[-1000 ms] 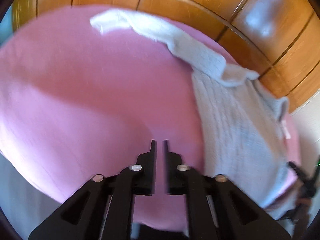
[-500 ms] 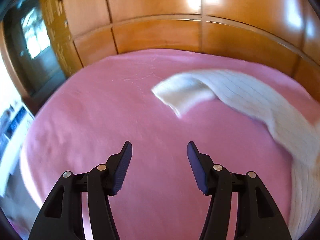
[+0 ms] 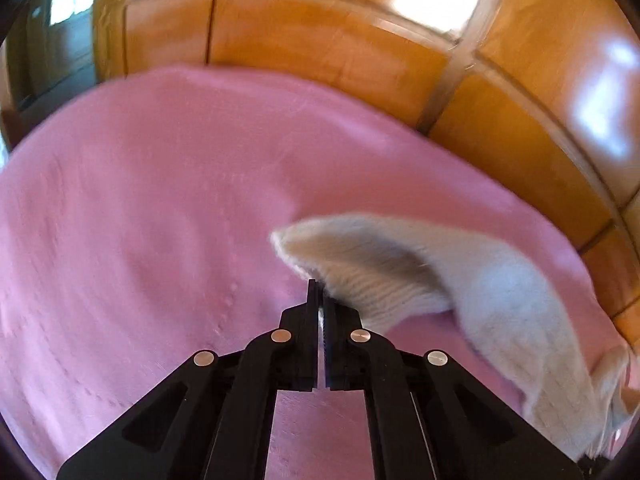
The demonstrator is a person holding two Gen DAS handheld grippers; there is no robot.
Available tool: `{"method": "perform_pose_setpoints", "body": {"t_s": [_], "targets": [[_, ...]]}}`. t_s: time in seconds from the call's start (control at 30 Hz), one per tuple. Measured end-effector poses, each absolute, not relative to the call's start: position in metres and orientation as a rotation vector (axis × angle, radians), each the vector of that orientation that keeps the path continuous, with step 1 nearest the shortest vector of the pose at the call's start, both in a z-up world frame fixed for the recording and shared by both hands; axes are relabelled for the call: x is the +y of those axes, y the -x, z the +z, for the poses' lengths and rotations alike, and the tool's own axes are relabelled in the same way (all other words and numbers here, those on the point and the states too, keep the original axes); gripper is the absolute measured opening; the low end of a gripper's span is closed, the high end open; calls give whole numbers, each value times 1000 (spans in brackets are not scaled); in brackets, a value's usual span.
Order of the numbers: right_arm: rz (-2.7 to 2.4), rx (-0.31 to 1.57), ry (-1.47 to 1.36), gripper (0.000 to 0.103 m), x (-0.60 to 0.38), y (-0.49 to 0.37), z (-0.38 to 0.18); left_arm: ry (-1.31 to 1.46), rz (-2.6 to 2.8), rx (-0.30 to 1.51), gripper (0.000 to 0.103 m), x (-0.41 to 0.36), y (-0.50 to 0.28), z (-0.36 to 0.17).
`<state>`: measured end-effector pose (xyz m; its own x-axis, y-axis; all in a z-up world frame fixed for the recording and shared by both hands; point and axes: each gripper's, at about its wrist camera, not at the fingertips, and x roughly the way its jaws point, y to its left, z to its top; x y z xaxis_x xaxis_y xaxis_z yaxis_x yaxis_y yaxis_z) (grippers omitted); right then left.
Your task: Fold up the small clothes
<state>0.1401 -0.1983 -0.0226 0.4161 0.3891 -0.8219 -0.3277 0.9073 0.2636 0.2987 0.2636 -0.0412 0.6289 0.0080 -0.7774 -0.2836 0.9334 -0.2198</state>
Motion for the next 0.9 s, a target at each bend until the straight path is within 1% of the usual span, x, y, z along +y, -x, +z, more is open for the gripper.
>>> {"method": "perform_pose_setpoints", "body": {"t_s": [0.13, 0.23, 0.27, 0.3, 0.37, 0.4, 0.47, 0.57, 0.63, 0.67, 0.73, 0.8, 0.9], "targets": [[495, 1035, -31, 10, -179, -167, -22, 345, 126, 784, 0, 275, -260, 8], [454, 947, -51, 6, -171, -214, -4, 372, 154, 742, 0, 298, -226, 46], [428, 920, -54, 6, -170, -228, 1, 386, 179, 742, 0, 308, -217, 54], [380, 884, -48, 9, -168, -245, 8, 402, 211, 749, 0, 319, -209, 61], [331, 864, -87, 9, -169, -273, 15, 418, 268, 786, 0, 339, -195, 72], [300, 861, -102, 11, -171, -286, 17, 408, 311, 839, 0, 347, -191, 70], [257, 853, -125, 12, -179, -294, 20, 383, 369, 934, 0, 357, -190, 59], [255, 851, -123, 13, -188, -278, 23, 402, 436, 1057, 0, 374, -180, 33], [287, 836, -91, 15, -193, -248, 26, 428, 442, 1091, 0, 382, -174, 17], [311, 836, -76, 17, -191, -237, 26, 425, 440, 1097, 0, 381, -171, 11], [394, 866, -23, 18, -194, -205, 24, 410, 433, 1107, 0, 375, -167, 4], [463, 924, 16, 17, -184, -193, 12, 408, 426, 1106, 0, 376, -165, 2], [516, 985, 151, 16, -170, -169, -9, 412, 413, 1081, 0, 375, -160, 5]]}}
